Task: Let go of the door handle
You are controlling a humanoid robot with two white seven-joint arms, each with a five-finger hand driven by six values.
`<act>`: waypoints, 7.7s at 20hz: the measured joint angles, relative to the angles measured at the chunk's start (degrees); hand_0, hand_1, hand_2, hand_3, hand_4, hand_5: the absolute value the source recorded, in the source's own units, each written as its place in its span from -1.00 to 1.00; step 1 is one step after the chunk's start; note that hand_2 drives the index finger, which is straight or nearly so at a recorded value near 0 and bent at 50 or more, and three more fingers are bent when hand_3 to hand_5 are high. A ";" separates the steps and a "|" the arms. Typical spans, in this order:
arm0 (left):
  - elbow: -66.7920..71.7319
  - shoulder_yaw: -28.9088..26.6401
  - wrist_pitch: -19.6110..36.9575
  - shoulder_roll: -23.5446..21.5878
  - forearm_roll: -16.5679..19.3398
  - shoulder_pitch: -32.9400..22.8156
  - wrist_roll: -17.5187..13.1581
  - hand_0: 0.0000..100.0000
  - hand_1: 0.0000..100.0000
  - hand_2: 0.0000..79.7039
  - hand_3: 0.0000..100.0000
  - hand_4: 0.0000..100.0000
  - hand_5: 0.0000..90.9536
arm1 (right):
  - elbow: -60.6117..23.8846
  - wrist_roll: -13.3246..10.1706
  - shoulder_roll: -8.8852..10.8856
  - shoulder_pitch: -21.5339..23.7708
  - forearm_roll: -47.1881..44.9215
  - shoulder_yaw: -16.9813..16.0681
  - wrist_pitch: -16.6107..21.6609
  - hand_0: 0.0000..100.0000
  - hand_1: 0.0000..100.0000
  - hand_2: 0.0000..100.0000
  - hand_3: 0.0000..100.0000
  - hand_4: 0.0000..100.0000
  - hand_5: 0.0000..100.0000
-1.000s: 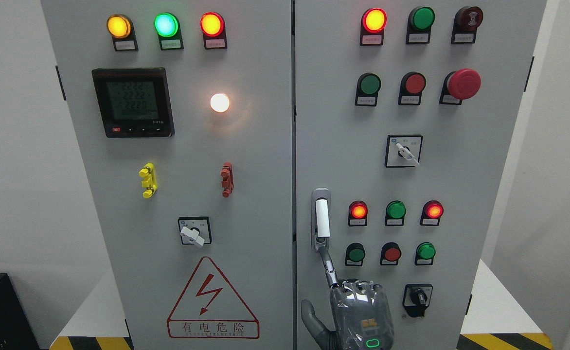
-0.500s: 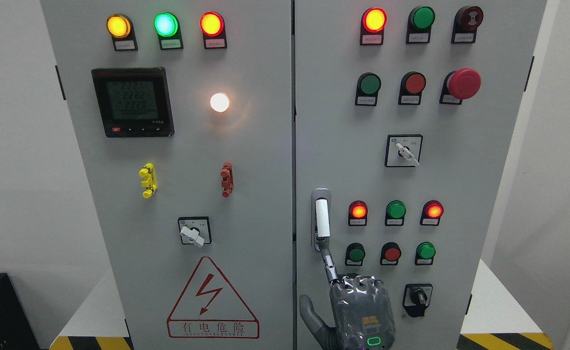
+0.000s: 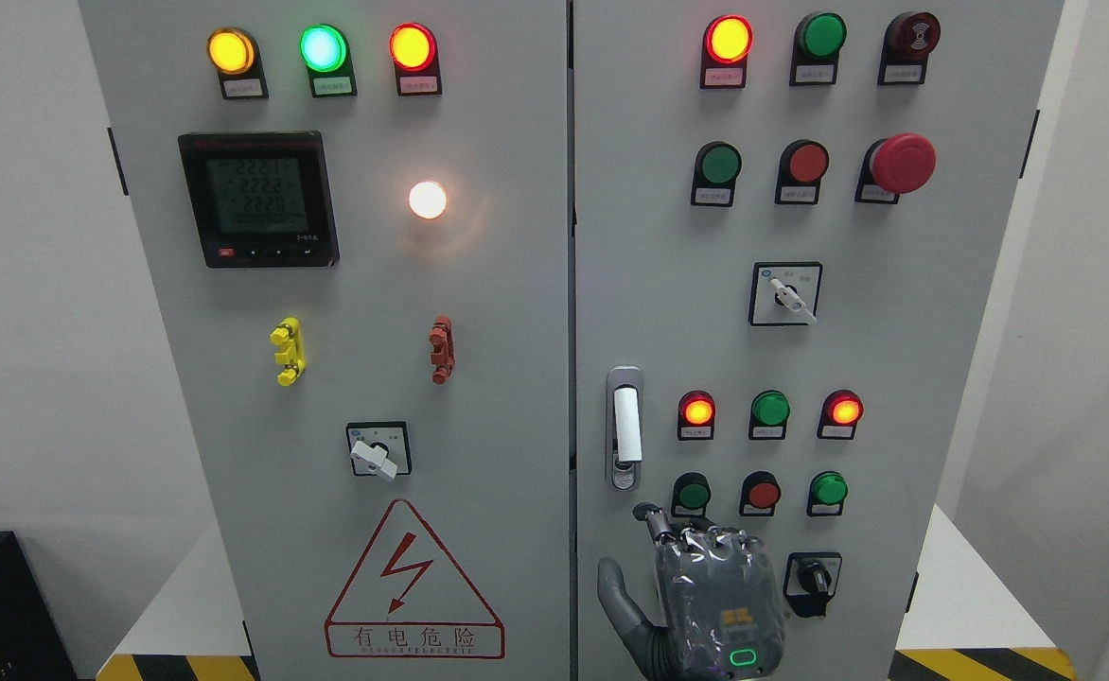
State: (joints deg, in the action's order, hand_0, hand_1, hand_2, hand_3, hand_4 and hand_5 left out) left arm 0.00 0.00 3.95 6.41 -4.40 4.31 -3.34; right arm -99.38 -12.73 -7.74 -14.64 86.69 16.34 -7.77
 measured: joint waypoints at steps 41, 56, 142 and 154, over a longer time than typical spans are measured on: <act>0.00 0.00 0.00 0.00 0.00 0.00 0.00 -1.00 -1.00 -0.94 -0.81 -0.98 -1.00 | -0.93 7.16 -0.39 -11.92 -0.53 -1.89 -2.38 -0.81 -0.29 0.83 1.00 0.99 0.87; 0.00 0.00 0.00 0.00 0.00 0.00 0.00 -1.00 -1.00 -0.94 -0.81 -0.98 -1.00 | 0.24 6.46 -0.43 -12.33 -1.57 -2.79 -2.48 -0.68 -0.30 0.82 1.00 0.98 0.87; 0.00 0.00 0.00 0.00 0.00 0.00 0.00 -1.00 -1.00 -0.94 -0.81 -0.97 -1.00 | -2.24 5.02 -0.51 -11.13 -1.72 -7.16 -2.43 -0.40 -0.33 0.82 1.00 0.99 0.88; 0.00 0.00 0.00 0.00 0.00 0.00 0.00 -1.00 -1.00 -0.94 -0.81 -0.98 -1.00 | -2.35 5.57 -0.52 -11.92 -1.71 -7.77 -2.47 -0.39 -0.34 0.82 1.00 0.99 0.88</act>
State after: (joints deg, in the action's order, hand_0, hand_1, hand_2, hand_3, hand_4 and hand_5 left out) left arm 0.00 0.00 3.96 6.42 -4.39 4.31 -3.34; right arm -101.73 -7.16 -8.26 -26.56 84.99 8.58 -10.24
